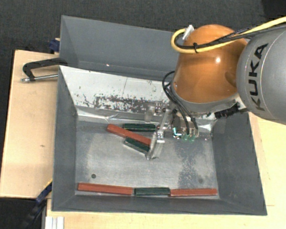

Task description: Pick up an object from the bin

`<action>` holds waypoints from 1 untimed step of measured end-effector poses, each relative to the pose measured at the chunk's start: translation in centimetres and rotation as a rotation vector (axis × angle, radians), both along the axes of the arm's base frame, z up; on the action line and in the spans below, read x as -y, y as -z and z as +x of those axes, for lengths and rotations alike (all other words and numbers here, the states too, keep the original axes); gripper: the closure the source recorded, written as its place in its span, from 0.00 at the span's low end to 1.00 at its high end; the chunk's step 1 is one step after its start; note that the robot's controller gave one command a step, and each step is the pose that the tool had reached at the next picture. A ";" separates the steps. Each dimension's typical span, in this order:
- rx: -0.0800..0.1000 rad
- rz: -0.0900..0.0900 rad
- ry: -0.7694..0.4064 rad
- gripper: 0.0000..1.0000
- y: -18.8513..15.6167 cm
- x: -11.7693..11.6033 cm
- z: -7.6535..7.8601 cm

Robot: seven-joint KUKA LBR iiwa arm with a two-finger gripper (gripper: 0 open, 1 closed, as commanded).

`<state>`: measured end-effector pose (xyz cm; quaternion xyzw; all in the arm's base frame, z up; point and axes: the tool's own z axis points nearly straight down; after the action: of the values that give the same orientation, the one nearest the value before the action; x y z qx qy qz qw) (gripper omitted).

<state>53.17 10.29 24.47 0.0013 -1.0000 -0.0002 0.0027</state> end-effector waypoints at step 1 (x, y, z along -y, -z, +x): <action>0.008 0.001 0.002 0.00 -0.4 0.1 0.1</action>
Offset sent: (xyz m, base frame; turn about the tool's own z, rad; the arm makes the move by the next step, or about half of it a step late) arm -0.0057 0.0613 -0.1598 -0.1893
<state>53.32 10.23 24.83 0.0002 -1.0000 -0.0008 -0.0011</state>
